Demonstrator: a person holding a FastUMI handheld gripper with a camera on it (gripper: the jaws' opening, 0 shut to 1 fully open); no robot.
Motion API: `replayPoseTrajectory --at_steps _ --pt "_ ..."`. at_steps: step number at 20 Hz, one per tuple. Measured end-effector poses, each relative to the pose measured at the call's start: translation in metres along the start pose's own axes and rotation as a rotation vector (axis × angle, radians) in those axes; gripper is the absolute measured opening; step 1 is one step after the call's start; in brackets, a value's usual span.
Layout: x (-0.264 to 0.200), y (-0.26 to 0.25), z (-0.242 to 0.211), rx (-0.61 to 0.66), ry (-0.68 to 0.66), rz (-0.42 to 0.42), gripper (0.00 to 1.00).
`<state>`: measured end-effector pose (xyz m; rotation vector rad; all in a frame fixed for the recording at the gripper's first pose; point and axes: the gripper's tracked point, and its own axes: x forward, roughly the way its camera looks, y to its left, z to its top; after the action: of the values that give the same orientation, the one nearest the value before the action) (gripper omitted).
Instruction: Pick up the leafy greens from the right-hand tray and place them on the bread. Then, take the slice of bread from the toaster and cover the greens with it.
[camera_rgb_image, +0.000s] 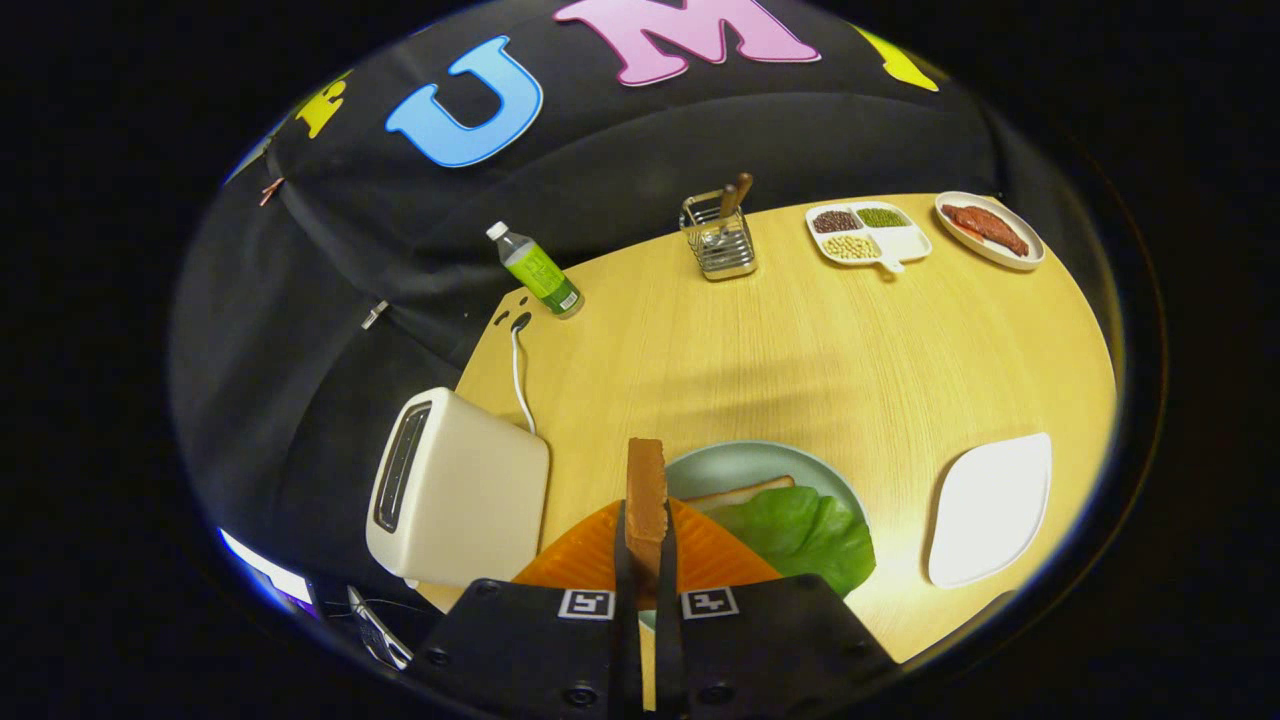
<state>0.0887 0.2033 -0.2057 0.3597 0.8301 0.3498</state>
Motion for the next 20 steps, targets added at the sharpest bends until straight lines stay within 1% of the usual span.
replayPoseTrajectory --at_steps 1,2,3,5,6,7,10,11,12,14,15,16,17,20 --pt "0.001 -0.009 -0.005 0.02 0.02 -0.012 0.1" --pt "0.003 -0.016 -0.009 0.031 0.03 -0.015 0.12" --pt "0.005 -0.022 -0.011 0.038 0.033 -0.019 0.12" --pt "0.007 -0.036 -0.014 0.047 0.036 -0.039 0.16" --pt "0.007 -0.042 -0.014 0.048 0.039 -0.045 0.16" --pt "0.009 -0.049 -0.015 0.047 0.045 -0.055 0.22" --pt "0.008 -0.067 -0.017 0.037 0.05 -0.085 0.34" --pt "0.006 -0.074 -0.017 0.021 0.046 -0.101 0.46" --pt "0.003 -0.079 -0.017 0.003 0.042 -0.11 0.5" --pt "-0.003 -0.086 -0.019 -0.022 0.046 -0.11 0.75" --pt "-0.009 -0.088 -0.017 -0.032 0.036 -0.106 0.8" --pt "-0.014 -0.091 -0.013 -0.048 0.013 -0.109 0.87" --pt "-0.022 -0.093 -0.005 -0.067 -0.024 -0.116 1.0" --pt "-0.062 -0.099 0.019 -0.154 -0.147 -0.149 0.99"
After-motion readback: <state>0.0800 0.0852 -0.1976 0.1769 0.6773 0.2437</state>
